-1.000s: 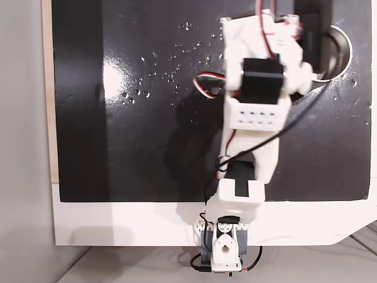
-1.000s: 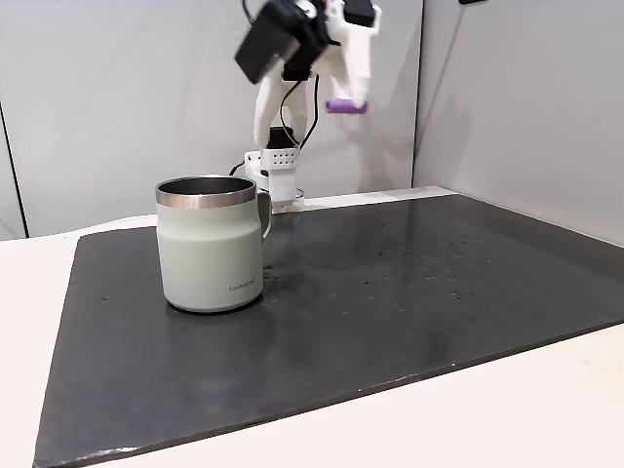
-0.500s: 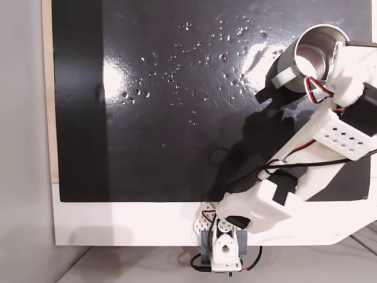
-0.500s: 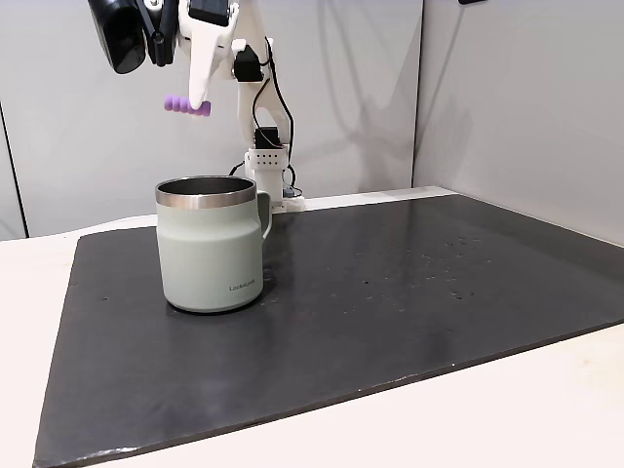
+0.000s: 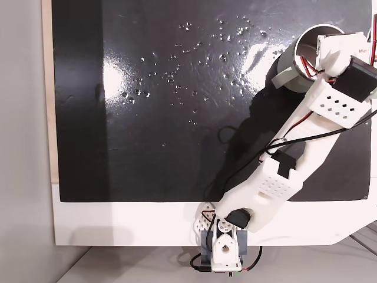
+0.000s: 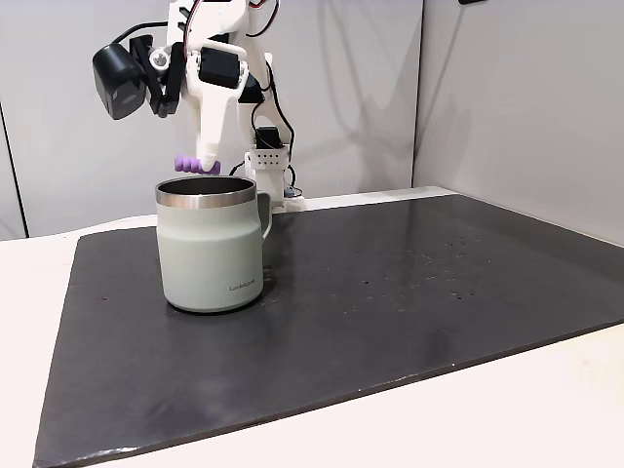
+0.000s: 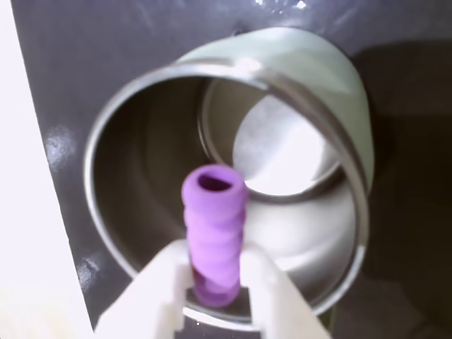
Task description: Grasp a pengrip and put it in the cup.
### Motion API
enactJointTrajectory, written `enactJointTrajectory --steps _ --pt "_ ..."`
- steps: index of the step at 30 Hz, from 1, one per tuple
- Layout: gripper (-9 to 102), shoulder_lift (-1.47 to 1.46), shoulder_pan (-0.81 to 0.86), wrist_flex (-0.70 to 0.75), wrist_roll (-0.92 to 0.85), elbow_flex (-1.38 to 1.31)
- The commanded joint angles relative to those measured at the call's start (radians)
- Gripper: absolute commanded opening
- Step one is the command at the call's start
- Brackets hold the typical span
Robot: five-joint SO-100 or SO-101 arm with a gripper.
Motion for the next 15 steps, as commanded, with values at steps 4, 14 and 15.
enactJointTrajectory --steps 4,14,15 --pt "13 0.015 -0.005 0.005 -0.008 -0.054" --pt "24 0.025 0.000 0.008 0.009 -0.055" --pt "24 0.026 0.000 0.008 0.011 -0.055"
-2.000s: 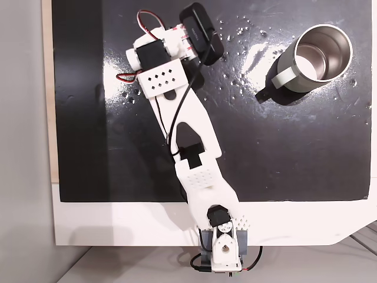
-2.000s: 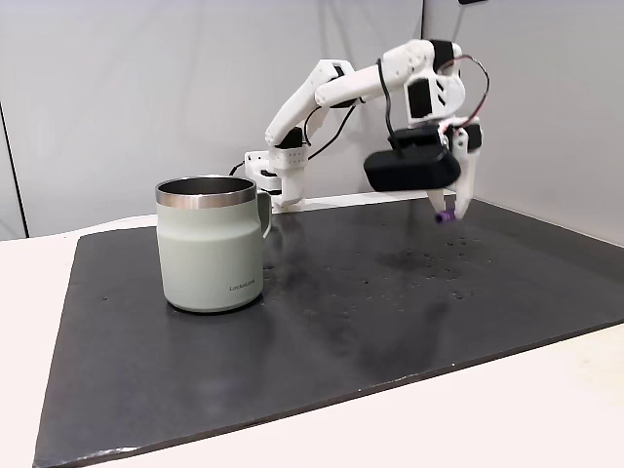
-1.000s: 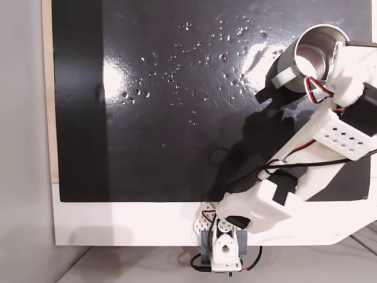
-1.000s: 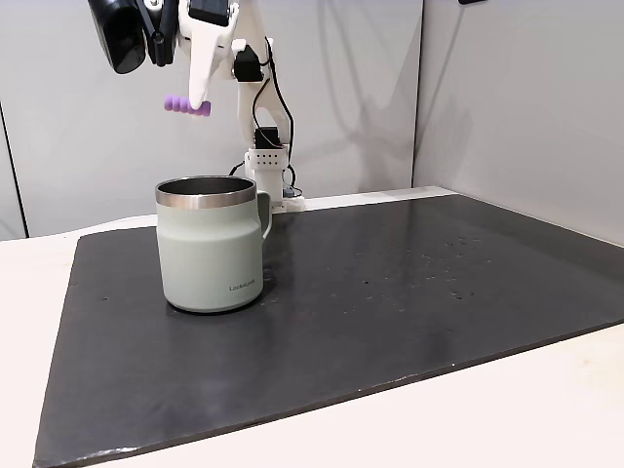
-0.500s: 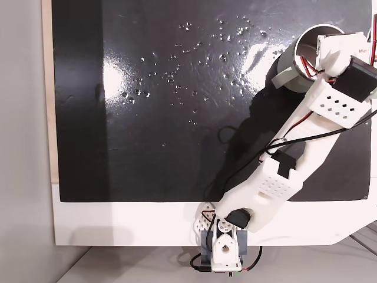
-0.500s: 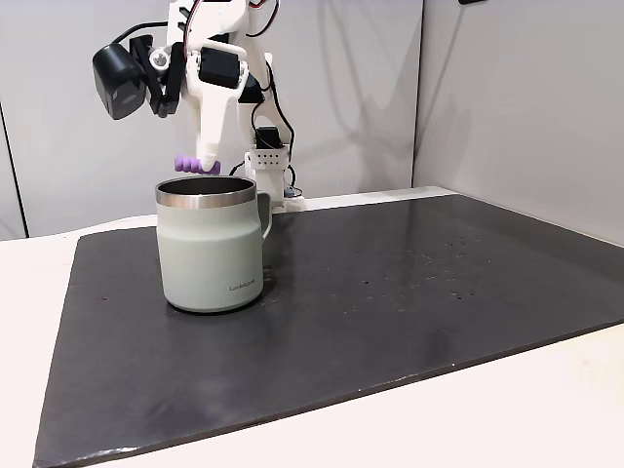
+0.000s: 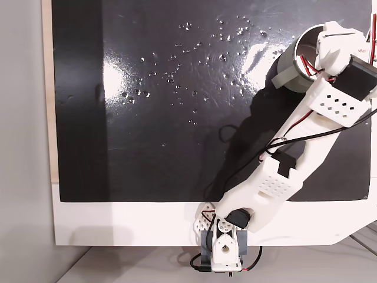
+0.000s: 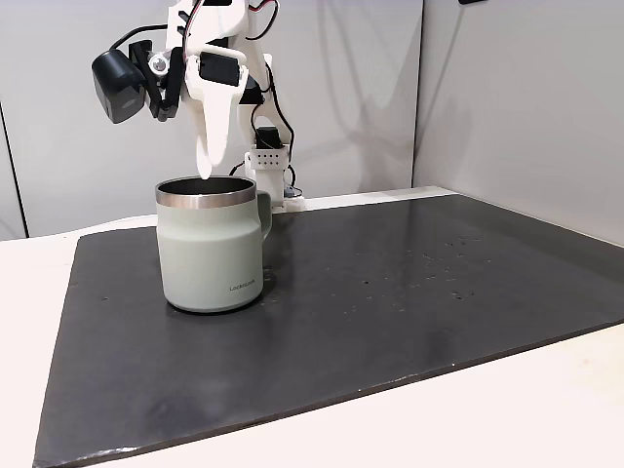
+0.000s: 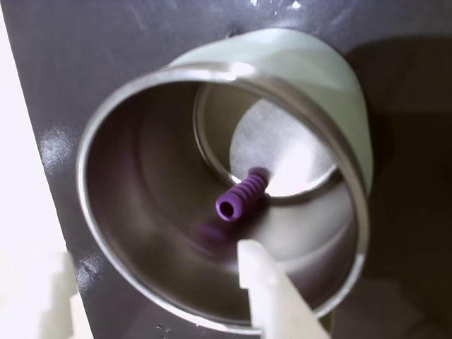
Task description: Grasp a pengrip and put it in the cup.
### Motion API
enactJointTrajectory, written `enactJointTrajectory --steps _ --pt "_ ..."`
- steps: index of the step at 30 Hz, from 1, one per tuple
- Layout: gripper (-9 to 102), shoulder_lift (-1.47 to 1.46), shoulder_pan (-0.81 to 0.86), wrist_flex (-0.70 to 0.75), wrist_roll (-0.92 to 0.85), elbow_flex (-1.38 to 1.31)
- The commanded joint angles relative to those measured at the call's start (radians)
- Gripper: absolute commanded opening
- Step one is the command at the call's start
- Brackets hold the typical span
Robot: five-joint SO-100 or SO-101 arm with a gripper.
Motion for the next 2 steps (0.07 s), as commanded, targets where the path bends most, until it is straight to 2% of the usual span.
enactJointTrajectory --steps 1,2 --pt "24 0.031 0.000 0.008 0.006 -0.055" --pt "24 0.031 0.000 0.008 0.006 -0.055"
